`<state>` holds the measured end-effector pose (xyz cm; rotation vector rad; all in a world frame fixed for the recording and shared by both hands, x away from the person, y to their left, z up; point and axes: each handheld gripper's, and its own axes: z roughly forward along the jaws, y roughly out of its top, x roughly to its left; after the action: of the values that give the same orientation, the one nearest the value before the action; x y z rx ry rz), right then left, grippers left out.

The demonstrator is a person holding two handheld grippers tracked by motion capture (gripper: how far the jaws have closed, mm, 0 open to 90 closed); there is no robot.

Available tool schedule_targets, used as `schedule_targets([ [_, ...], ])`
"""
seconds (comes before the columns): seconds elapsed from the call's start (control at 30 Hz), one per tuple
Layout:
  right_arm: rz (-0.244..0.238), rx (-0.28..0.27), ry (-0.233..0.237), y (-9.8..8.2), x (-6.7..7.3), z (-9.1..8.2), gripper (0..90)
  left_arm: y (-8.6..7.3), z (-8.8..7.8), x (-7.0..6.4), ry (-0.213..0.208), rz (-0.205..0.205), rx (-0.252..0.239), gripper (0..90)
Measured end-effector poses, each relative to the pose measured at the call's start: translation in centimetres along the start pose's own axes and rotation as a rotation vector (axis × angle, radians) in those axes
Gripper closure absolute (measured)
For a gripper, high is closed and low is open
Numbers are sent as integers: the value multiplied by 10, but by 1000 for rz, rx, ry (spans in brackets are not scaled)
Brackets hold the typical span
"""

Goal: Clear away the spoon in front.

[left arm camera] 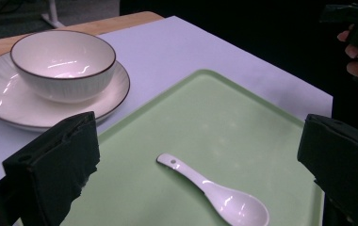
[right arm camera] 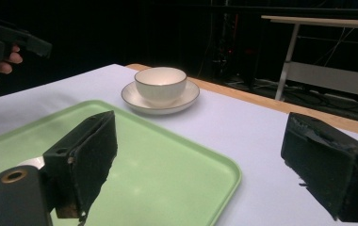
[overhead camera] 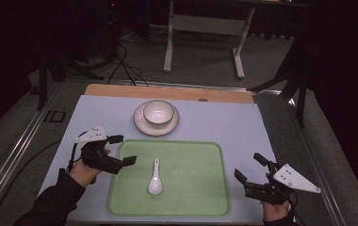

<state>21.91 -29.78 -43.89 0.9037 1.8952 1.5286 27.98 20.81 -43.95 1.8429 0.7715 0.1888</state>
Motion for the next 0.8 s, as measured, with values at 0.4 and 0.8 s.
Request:
schedule_targets([
  [0.4,0,0,0,0,0,0,110,-34,-12,-1,56,68,-16,0],
  [0.8,6,2,-5,-1,-2,-1,110,-57,-14,3,53,71,-45,0],
])
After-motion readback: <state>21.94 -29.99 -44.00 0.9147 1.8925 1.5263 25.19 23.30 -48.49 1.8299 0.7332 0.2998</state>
